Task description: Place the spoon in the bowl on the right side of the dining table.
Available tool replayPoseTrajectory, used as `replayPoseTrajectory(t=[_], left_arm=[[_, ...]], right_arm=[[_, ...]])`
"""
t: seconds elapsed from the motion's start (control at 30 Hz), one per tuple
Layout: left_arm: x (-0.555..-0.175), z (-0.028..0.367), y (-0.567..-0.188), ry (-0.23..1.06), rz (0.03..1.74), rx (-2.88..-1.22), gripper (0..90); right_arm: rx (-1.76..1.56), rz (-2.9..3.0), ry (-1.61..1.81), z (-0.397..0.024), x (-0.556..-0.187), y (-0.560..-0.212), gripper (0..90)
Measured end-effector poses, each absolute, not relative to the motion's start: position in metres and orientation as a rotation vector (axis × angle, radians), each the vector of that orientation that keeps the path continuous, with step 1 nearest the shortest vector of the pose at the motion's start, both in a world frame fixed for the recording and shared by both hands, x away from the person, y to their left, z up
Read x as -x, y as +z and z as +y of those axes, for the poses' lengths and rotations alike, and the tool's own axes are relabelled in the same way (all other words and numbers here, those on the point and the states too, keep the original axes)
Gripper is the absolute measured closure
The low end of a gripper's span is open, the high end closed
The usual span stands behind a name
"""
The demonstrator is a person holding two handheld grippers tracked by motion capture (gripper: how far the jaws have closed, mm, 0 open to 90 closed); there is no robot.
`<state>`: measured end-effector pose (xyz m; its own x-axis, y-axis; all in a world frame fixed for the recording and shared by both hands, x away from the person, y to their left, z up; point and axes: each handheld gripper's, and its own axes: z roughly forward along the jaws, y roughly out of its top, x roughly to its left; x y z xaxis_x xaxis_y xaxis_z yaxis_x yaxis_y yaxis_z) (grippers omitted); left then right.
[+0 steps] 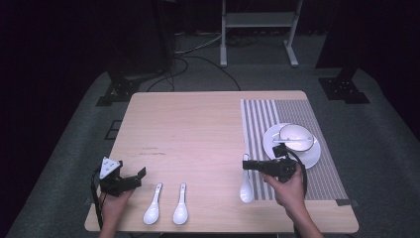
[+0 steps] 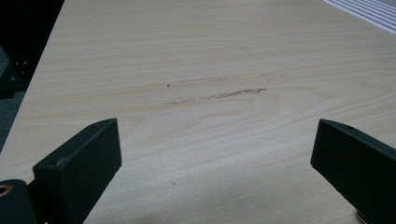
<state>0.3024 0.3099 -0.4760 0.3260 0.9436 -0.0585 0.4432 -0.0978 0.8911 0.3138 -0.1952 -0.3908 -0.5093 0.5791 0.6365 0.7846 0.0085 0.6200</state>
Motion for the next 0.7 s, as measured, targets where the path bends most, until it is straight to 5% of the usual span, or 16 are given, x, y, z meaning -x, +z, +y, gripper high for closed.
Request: replayPoseTrajectory(t=[0.7], left_arm=[[-0.303,0.31,-0.476,0.707,1.256,-1.698,0.5]], right_arm=[[1.593,-1.94,-1.64,-0.256,-0.332,-0.358,84.7]])
